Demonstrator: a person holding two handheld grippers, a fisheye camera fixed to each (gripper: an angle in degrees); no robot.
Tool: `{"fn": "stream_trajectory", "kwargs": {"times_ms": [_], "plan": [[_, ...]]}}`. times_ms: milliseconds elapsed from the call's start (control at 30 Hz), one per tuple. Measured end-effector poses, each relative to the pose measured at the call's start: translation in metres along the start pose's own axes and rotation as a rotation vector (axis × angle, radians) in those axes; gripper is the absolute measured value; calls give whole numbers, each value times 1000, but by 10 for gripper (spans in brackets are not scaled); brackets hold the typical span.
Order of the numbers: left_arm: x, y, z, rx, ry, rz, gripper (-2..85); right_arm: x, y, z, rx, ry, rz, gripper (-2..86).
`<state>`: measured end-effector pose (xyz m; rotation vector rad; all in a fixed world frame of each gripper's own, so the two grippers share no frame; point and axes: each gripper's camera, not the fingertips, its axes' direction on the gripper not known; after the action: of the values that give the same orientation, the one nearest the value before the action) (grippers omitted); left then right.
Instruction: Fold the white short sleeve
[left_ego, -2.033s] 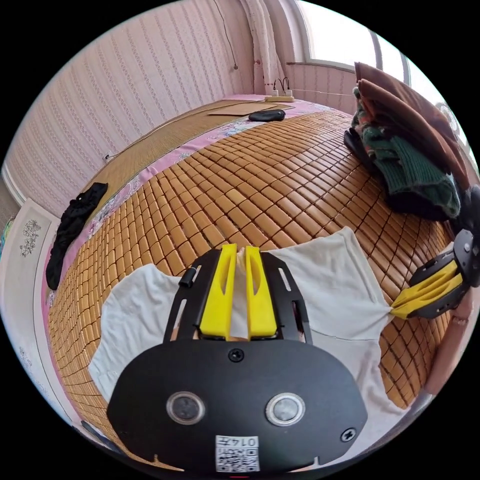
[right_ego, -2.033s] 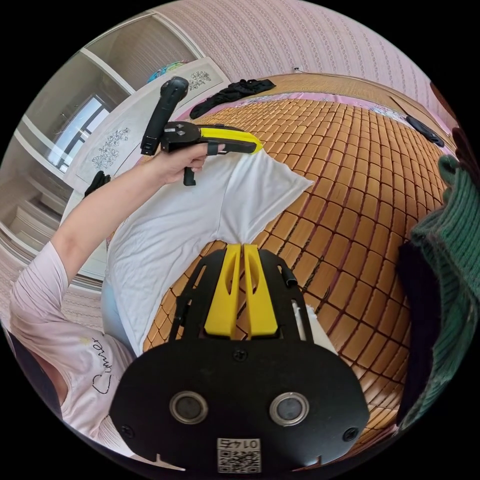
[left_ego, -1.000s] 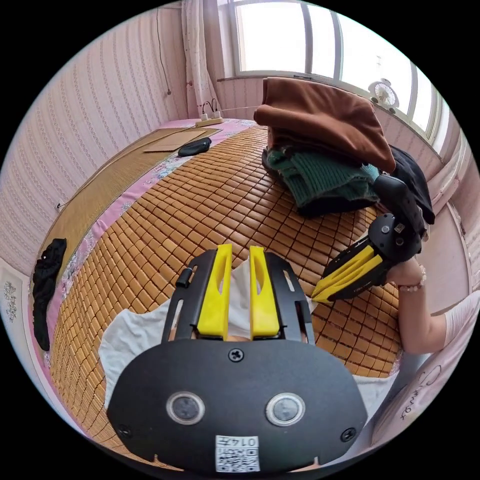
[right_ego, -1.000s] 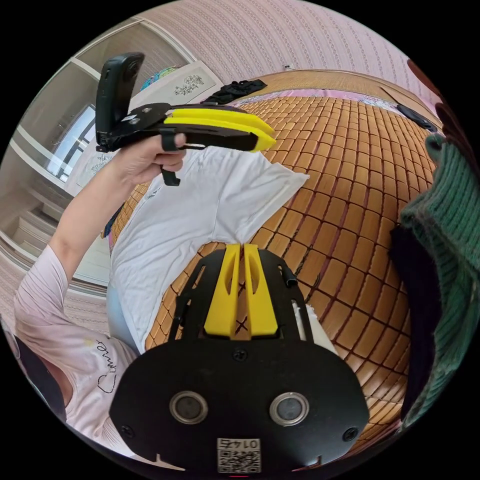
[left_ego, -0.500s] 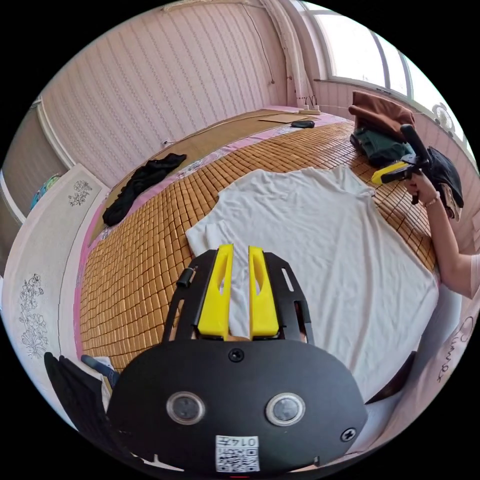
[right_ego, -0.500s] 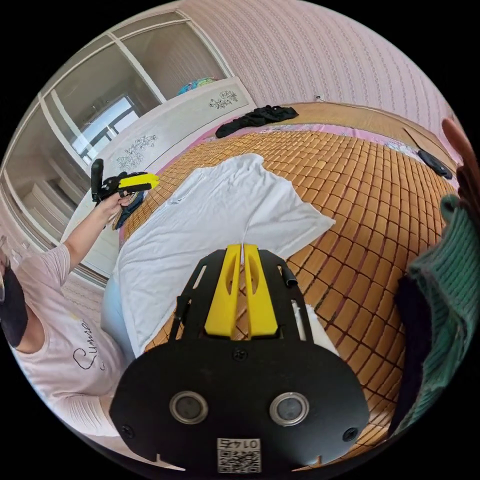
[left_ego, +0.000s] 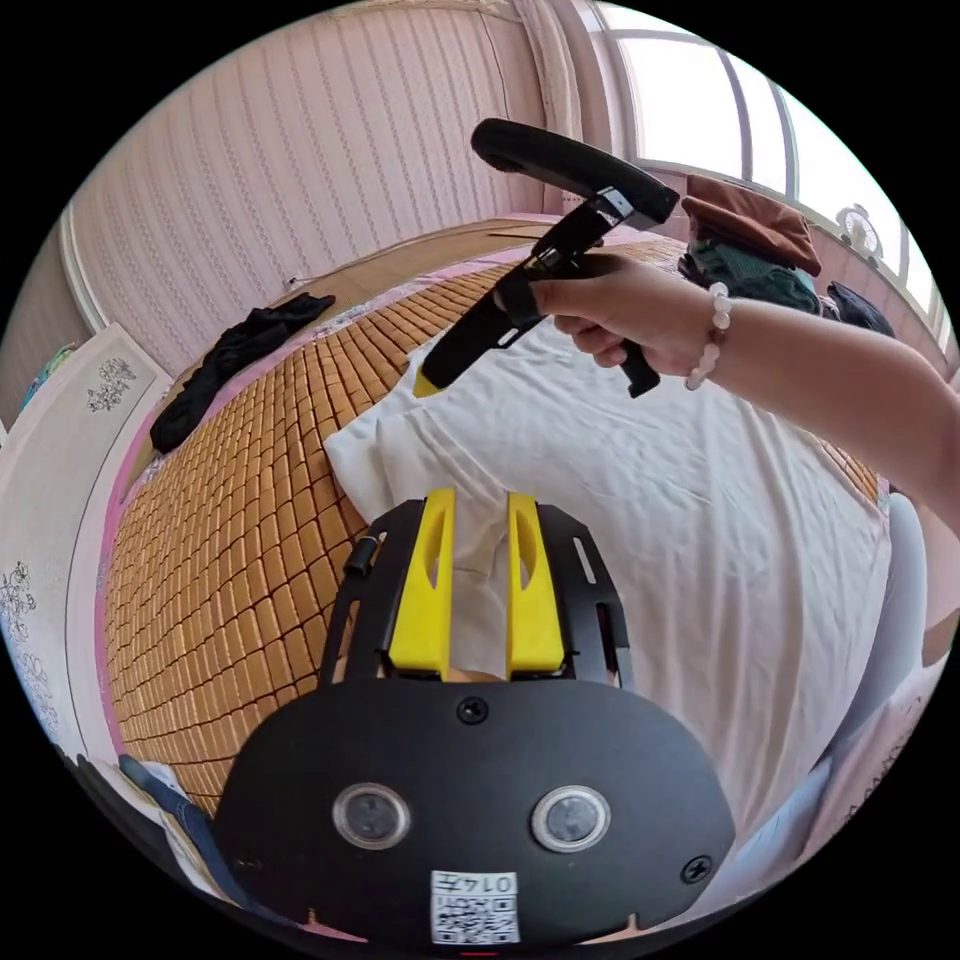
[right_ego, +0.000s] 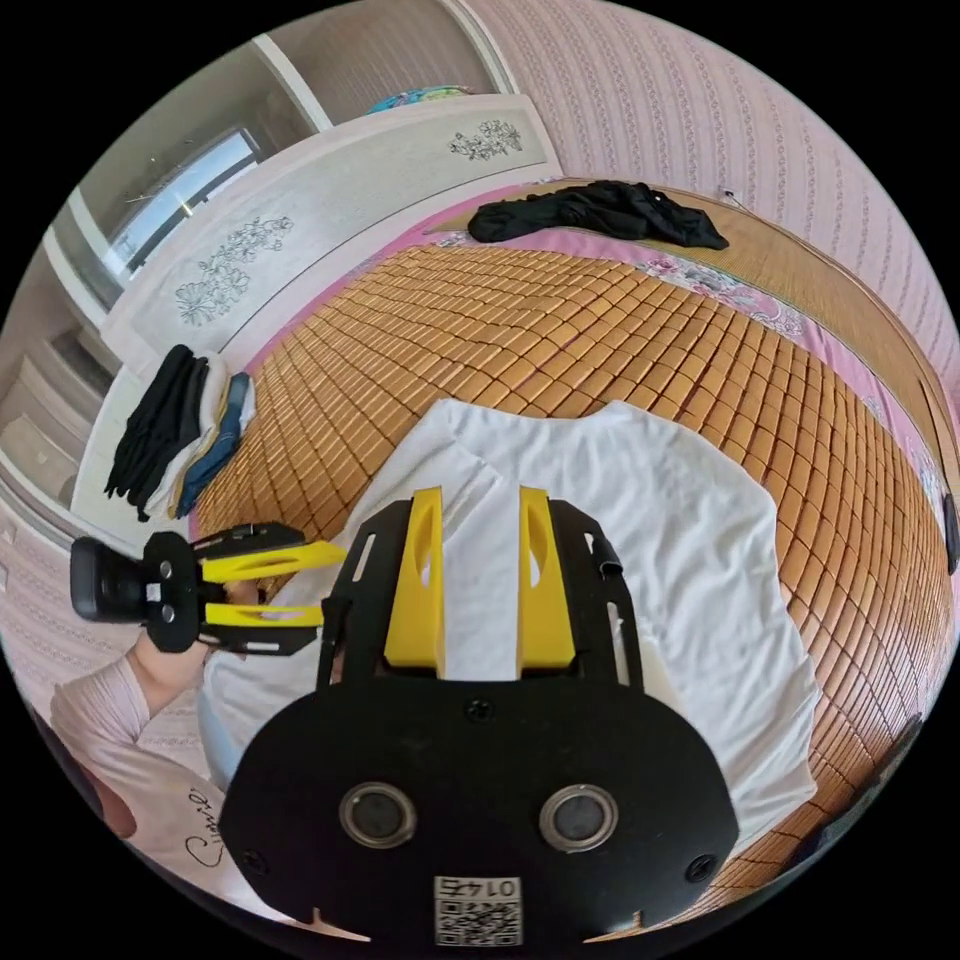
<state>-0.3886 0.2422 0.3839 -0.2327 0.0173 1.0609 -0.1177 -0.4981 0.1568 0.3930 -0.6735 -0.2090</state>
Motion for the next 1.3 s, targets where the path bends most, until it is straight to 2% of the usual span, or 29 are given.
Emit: {"fn": "stream_trajectory", "kwargs": {"times_ms": [67, 133, 233, 467, 600, 700, 800, 833, 1000, 1067, 1200, 1300], "plan": [[-7, -4, 10, -87, 49, 40, 72, -2, -18, 18, -4, 8, 31, 94], [-11, -3, 9, -86, 77, 64, 53, -9, -39, 45, -120, -29, 33, 42], [-20, 2, 5, -83, 125, 80, 10, -24, -55, 62, -201, 41, -13, 5], [-52, 38, -31, 3, 34, 7, -9, -47, -84, 54, -165, -48, -55, -1], [-72, 64, -54, 30, 68, -41, -10, -78, -115, 61, -153, -186, -65, 1], [-86, 100, -87, 62, 45, -118, -10, -120, -139, 79, -175, -228, -103, 7], [-104, 151, -123, 172, 22, -279, -10, -170, -154, 112, -236, -284, -156, 22], [-112, 167, -134, 236, 16, -334, -10, -190, -157, 125, -259, -269, -192, 45], [-148, 194, -148, 318, 5, -470, -8, -229, -146, 131, -272, -134, -333, 88], [-156, 195, -137, 256, 48, -445, -4, -223, -135, 122, -257, -86, -330, 89], [-169, 188, -127, 192, -33, -463, 11, -200, -101, 118, -262, 45, -292, 93], [-177, 164, -119, 155, -139, -406, 26, -192, -83, 141, -334, 2, -270, 88]]}}
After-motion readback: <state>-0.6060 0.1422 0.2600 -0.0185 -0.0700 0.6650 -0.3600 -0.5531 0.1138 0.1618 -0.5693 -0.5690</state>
